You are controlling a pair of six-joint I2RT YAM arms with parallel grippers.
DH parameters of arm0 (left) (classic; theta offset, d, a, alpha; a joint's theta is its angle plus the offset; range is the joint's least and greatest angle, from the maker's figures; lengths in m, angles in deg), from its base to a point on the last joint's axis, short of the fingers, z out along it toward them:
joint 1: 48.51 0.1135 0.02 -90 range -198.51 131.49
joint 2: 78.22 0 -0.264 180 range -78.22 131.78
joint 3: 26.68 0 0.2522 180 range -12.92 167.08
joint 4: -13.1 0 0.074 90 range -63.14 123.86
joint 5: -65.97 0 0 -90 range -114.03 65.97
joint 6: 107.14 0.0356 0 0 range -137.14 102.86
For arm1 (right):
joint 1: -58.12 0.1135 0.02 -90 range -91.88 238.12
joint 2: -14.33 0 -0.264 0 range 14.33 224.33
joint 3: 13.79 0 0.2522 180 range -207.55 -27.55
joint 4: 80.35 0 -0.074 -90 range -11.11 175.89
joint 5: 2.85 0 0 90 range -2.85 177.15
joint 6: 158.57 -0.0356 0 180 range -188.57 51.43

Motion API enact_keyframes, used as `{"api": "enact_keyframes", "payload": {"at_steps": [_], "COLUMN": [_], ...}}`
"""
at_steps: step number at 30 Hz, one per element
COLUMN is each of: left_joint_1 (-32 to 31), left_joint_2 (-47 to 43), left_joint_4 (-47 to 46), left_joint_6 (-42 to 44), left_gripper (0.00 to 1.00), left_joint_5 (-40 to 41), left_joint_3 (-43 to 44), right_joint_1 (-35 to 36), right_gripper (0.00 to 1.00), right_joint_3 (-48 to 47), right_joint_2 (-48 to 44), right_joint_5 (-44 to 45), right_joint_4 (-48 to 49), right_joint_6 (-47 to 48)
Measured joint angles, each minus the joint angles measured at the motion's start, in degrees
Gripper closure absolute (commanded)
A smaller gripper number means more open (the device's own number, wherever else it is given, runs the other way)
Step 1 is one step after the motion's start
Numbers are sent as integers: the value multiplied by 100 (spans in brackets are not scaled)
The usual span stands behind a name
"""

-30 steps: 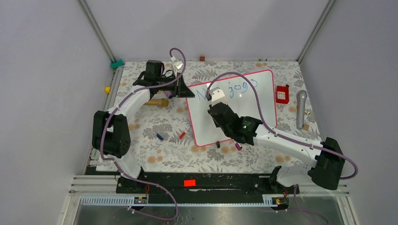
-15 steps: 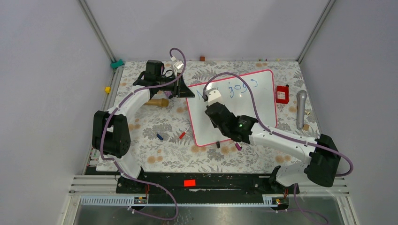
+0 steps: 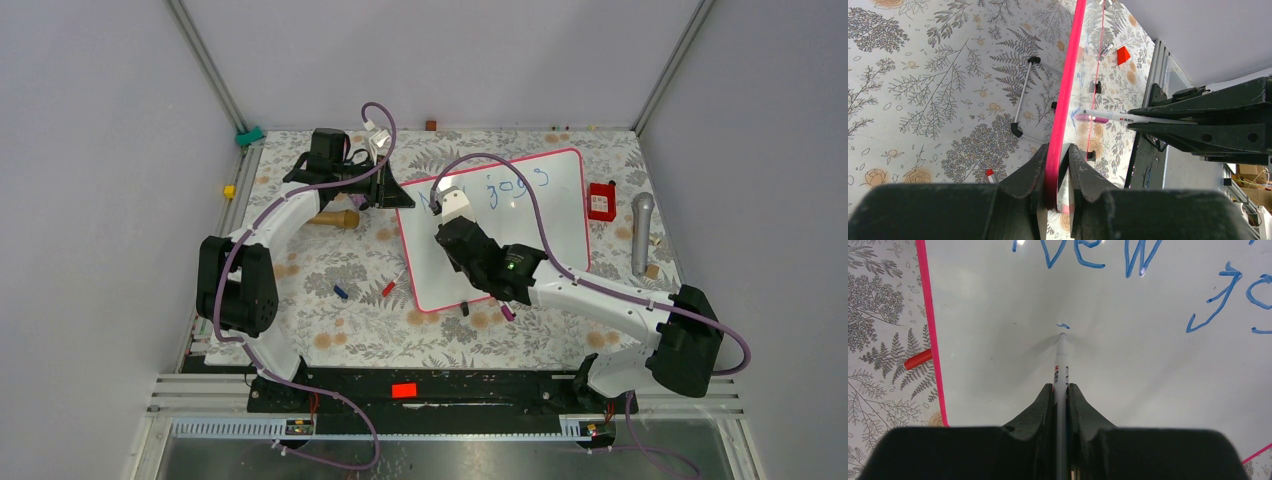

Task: Write a sentence on the whiteboard

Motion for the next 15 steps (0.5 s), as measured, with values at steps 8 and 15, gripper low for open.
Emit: {"api": "enact_keyframes", "payload": {"at_steps": [8,15], "left_joint_1": [0,0], "left_joint_2": [0,0], "left_joint_4": [2,2], "left_joint_6": [2,2], "left_gripper": [88,88], "left_joint_5": [2,2], "left_joint_3": [0,0], "right_joint_1": [2,4], "right_gripper": [100,100], "right_joint_3": [-2,0], "right_joint_2": [4,4], "right_joint_5": [0,-11], "right_joint_4": [-28,-66], "right_joint_6": [-11,-120]}}
